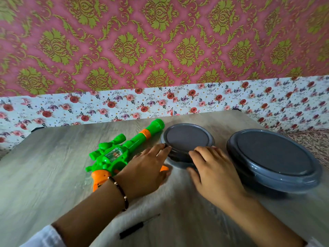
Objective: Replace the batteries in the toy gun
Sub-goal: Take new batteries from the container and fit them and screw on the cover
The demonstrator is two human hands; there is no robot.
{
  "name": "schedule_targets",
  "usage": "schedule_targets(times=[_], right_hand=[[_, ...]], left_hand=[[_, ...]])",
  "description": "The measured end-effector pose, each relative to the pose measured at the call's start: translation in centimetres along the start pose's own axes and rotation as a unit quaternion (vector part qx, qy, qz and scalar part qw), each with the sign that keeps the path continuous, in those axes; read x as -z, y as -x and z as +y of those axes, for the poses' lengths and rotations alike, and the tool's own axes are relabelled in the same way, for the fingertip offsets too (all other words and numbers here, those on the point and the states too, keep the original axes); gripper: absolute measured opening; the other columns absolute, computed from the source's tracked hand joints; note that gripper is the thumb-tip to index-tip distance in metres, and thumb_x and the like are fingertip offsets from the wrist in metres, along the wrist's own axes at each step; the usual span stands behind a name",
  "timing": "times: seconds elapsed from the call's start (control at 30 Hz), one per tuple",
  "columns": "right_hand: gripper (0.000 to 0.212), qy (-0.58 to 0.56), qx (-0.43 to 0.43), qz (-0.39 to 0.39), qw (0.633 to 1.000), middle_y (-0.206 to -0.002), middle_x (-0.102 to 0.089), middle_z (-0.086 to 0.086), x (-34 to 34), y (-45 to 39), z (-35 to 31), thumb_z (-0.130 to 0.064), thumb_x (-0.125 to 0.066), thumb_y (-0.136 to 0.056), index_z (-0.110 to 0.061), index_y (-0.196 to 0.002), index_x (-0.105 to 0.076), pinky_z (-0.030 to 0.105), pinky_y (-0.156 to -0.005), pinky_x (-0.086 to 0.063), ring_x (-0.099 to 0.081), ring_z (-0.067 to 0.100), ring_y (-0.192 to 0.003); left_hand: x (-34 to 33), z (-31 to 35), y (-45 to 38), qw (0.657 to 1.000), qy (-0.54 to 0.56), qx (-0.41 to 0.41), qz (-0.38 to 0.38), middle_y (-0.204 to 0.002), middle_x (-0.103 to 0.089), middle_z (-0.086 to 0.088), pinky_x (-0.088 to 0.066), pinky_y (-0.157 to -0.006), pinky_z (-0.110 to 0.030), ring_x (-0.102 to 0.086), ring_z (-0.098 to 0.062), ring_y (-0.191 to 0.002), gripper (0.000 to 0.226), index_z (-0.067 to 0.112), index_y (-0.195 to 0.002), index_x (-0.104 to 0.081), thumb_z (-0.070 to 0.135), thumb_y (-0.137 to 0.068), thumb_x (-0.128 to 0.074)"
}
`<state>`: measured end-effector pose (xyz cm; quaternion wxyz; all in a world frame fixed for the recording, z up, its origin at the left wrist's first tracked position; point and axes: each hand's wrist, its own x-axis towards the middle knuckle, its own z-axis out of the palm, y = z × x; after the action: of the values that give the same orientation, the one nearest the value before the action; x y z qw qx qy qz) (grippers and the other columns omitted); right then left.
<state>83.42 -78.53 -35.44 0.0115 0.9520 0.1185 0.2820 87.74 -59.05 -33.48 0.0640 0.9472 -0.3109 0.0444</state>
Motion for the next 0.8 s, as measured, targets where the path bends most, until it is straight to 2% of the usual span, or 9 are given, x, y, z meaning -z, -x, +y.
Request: schedule_targets(times=[0.07,0.13,0.23,0.3,0.4,0.47,0.53,0.63,0.8], right_hand=[[0.034,0.016,-0.010,-0.012,1.000,-0.093,-0.066,0.009,0.2,0.0,-0.1,-0.027,-0.070,-0.070,-0.008,-0.099,-0.068,0.037,-0.079,-0.052,-0.064,0.029,-0.085],[0.036,0.027,-0.025,-0.051,0.998,-0.097,-0.066,0.008,1.0,-0.5,-0.1,-0.025,-0.072,-0.071,-0.009,-0.102,-0.067,0.036,-0.077,-0.053,-0.065,0.028,-0.089],[0.033,0.029,-0.053,-0.148,0.987,-0.116,-0.057,0.001,2.6,-2.3,0.2,-0.030,-0.051,-0.089,-0.016,-0.118,-0.056,0.031,-0.073,-0.046,-0.058,0.024,-0.104],[0.027,0.016,-0.085,-0.190,0.978,-0.114,-0.055,0.001,3.1,-4.1,1.2,-0.031,-0.046,-0.093,-0.018,-0.114,-0.056,0.032,-0.066,-0.040,-0.058,0.025,-0.100],[0.022,0.034,-0.128,-0.246,0.960,-0.102,-0.059,0.006,3.1,-6.9,3.1,-0.024,-0.050,-0.092,-0.015,-0.110,-0.058,0.032,-0.065,-0.039,-0.058,0.027,-0.090],[0.020,0.044,-0.149,-0.269,0.951,-0.100,-0.060,0.009,2.6,-8.1,4.6,-0.019,-0.048,-0.093,-0.012,-0.109,-0.058,0.032,-0.066,-0.040,-0.057,0.027,-0.087],[0.021,0.050,-0.174,-0.281,0.943,-0.106,-0.061,0.011,2.0,-8.9,6.3,-0.016,-0.046,-0.093,-0.011,-0.110,-0.058,0.032,-0.069,-0.040,-0.057,0.028,-0.091],[0.024,0.056,-0.204,-0.294,0.932,-0.114,-0.059,0.012,1.0,-9.5,9.0,-0.013,-0.045,-0.093,-0.011,-0.113,-0.058,0.033,-0.073,-0.041,-0.057,0.031,-0.100],[0.025,0.049,-0.210,-0.301,0.929,-0.112,-0.059,0.012,-0.6,-9.9,12.4,-0.022,-0.043,-0.095,-0.012,-0.113,-0.056,0.032,-0.073,-0.039,-0.056,0.030,-0.098]], left_hand=[[-0.1,0.2,-0.4,1.000,-0.027,-0.009,0.000,-0.159,-0.015,0.001,-0.026,-0.113,-0.031,-0.022,-0.019,-0.144,0.070,0.021,-0.152,-0.012,0.052,-0.091,-0.030],[-0.4,0.4,-1.3,0.999,-0.049,-0.009,-0.001,-0.159,-0.013,-0.001,-0.025,-0.113,-0.032,-0.021,-0.020,-0.144,0.069,0.019,-0.152,-0.010,0.043,-0.095,-0.041],[-0.6,0.8,-3.7,0.999,-0.052,-0.006,0.010,-0.154,-0.026,-0.004,-0.034,-0.110,-0.038,-0.031,-0.024,-0.138,0.069,0.015,-0.149,-0.018,0.040,-0.093,-0.049],[-0.6,1.1,-5.6,0.999,-0.045,-0.004,0.020,-0.147,-0.037,-0.005,-0.039,-0.105,-0.042,-0.040,-0.027,-0.132,0.064,0.015,-0.145,-0.025,0.037,-0.092,-0.053],[-0.7,2.2,-8.8,0.999,-0.034,0.000,-0.003,-0.144,-0.041,-0.008,-0.042,-0.102,-0.045,-0.044,-0.032,-0.128,0.064,0.013,-0.145,-0.027,0.035,-0.091,-0.055],[-0.7,3.2,-11.1,0.999,-0.029,-0.006,-0.034,-0.145,-0.040,-0.011,-0.041,-0.103,-0.046,-0.043,-0.034,-0.129,0.066,0.009,-0.145,-0.027,0.034,-0.091,-0.056],[-0.7,4.3,-13.2,0.998,-0.033,-0.012,-0.056,-0.142,-0.042,-0.014,-0.041,-0.102,-0.047,-0.044,-0.036,-0.126,0.063,0.006,-0.141,-0.031,0.035,-0.090,-0.057],[-1.0,5.6,-15.9,0.997,-0.044,-0.011,-0.063,-0.139,-0.043,-0.012,-0.043,-0.097,-0.047,-0.045,-0.035,-0.124,0.059,0.009,-0.139,-0.033,0.034,-0.091,-0.055],[-2.3,6.9,-18.9,0.998,-0.039,0.011,-0.040,-0.144,-0.039,-0.010,-0.042,-0.098,-0.046,-0.042,-0.033,-0.127,0.064,0.010,-0.145,-0.025,0.029,-0.091,-0.054]])
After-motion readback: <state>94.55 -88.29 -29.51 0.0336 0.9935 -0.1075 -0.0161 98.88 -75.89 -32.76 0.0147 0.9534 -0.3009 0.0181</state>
